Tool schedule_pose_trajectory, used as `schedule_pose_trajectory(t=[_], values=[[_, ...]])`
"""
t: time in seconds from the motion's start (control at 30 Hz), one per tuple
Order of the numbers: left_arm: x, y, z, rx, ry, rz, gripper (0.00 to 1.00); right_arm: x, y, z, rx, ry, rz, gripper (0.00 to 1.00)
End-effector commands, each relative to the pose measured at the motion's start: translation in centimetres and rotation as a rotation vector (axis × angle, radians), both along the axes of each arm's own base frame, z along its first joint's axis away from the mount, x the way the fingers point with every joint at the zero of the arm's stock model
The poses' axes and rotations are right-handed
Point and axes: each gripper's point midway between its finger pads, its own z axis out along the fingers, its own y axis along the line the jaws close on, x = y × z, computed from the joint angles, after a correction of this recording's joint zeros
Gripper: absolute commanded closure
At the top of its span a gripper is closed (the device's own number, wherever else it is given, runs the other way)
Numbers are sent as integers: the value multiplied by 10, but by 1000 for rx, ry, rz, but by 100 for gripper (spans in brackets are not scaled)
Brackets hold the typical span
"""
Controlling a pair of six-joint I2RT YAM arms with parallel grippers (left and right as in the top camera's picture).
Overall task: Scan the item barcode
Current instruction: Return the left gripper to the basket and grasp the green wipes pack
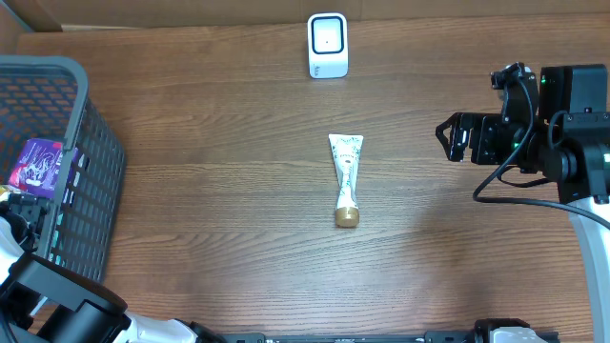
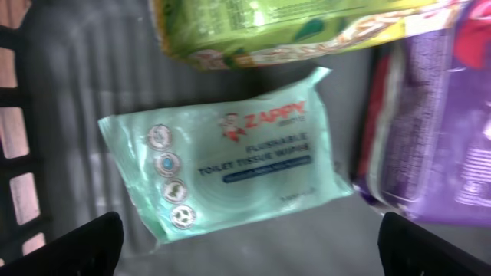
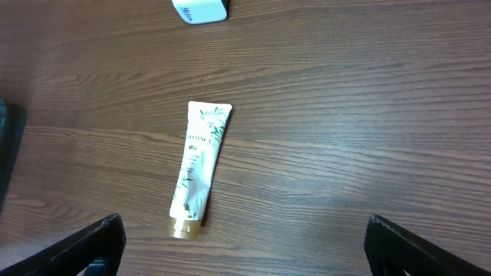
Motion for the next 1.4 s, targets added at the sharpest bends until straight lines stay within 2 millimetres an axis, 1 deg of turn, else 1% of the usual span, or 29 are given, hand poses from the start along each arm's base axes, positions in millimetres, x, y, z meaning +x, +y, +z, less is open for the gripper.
schedule_pose_trajectory(t=[0.0, 0.13, 0.27, 0.33, 0.43, 0.57, 0.67, 0.8, 0.97, 1.07, 1.13, 1.23, 1.27, 1.3, 1.37], values=[[-14, 3, -7, 35, 79, 4, 2, 3, -1, 10, 4, -28, -1, 0], [-8, 9, -11, 70, 63, -31, 0, 2, -1, 10, 4, -27, -1, 0], [-2, 16, -12, 115, 72, -134, 0, 2, -1, 10, 4, -24, -1, 0], [6, 18, -14, 123, 62, -216, 0, 2, -1, 9, 4, -19, -1, 0], [21, 13, -21, 108, 30, -375, 0, 2, -1, 7, 4, -10, -1, 0], [30, 4, -36, 69, 23, -518, 0, 0, -1, 3, 3, 12, -1, 0], [27, 0, -43, 47, 49, -576, 0, 0, -1, 1, 2, 20, -1, 0], [25, -1, -45, 56, 90, -674, 0, 0, -1, 0, 2, 21, -1, 0], [24, -2, -45, 71, 124, -781, 6, 2, -1, -2, 2, 28, -1, 0], [22, -1, -46, 82, 153, -829, 8, 2, -1, -3, 3, 33, -1, 0], [16, 5, -49, 90, 204, -829, 9, 1, -1, -3, 3, 36, -1, 0], [9, 10, -55, 85, 256, -813, 8, 1, -1, -4, 2, 39, -1, 0], [7, 11, -58, 80, 269, -810, 6, 1, -1, -4, 2, 39, -1, 0], [6, 11, -60, 75, 275, -809, 2, 1, -1, -4, 2, 41, -1, 0], [6, 11, -65, 66, 278, -810, 0, 0, -1, -4, 2, 42, -1, 0]])
